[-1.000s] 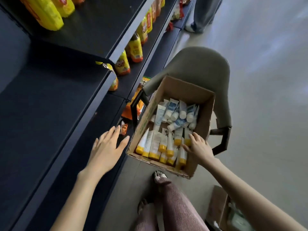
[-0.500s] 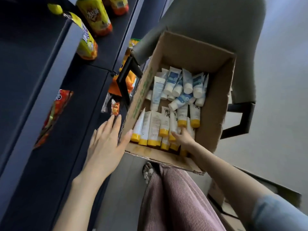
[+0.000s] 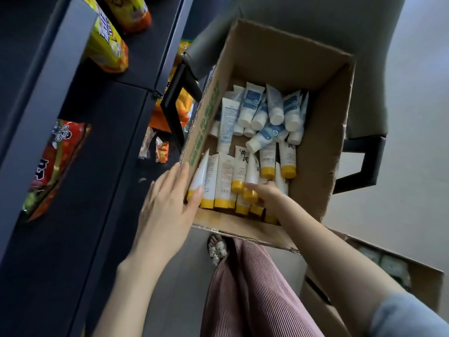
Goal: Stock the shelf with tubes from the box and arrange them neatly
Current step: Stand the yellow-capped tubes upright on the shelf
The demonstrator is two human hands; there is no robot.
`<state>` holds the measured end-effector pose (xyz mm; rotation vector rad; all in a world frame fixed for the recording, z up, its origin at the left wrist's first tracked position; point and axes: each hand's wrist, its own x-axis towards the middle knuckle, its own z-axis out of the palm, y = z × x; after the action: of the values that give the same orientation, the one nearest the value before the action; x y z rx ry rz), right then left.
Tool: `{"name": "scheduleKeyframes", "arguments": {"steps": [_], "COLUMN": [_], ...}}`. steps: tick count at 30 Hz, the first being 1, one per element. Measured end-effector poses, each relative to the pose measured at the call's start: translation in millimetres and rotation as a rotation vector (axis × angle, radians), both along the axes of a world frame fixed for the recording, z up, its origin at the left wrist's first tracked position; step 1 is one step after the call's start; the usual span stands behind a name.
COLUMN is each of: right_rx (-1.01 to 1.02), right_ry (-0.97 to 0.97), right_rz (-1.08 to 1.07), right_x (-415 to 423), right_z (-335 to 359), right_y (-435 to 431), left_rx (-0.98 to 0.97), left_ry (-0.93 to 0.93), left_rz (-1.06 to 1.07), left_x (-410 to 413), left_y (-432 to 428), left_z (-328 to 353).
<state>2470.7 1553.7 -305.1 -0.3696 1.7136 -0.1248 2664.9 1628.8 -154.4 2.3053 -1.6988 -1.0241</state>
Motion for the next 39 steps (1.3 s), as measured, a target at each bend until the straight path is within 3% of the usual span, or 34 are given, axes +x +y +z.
{"name": "scheduleKeyframes", "arguments": {"steps": [4, 8, 15, 19, 23, 28, 34, 39], "right_rx": [-0.036, -0.255, -0.781, -0.871, -0.872, -0.744, -0.504, -0.351], "right_ry": [-0.207, -0.253, -0.293, -0.287, -0.328, -0.295, -0.126, -0.052], "right_rz": [0.014, 0.030, -0.014, -0.049, 0.022, 0.378, 0.391, 0.253], "right_x": [3.1, 14.2, 45.3, 57.7, 57.2, 38.0, 8.1, 7.0], "right_z": [35.2, 78.8, 131.2, 136.3, 134.9, 119.7, 68.4, 28.2], "right_y": [11.0, 27.4, 49.8, 53.6, 56.4, 55.4, 37.9, 16.5], "left_rx": [0.015, -0.020, -0.133, -0.255, -0.280, -0.259, -0.232, -0.204], "left_ry": [-0.126, -0.081, 0.242, 0.449, 0.524, 0.528, 0.578, 0.555], "left_rz": [-0.106, -0.092, 0.160, 0.365, 0.428, 0.511, 0.564, 0.569], "left_x": [-5.2, -13.3, -33.1, -40.6, -34.7, -15.0, 5.5, 11.1], "left_y": [-5.2, -12.6, -20.1, -21.3, -20.0, -15.6, -8.7, -4.0], "left_z": [0.6, 5.5, 11.8, 17.0, 13.0, 2.8, -1.9, -5.4]}}
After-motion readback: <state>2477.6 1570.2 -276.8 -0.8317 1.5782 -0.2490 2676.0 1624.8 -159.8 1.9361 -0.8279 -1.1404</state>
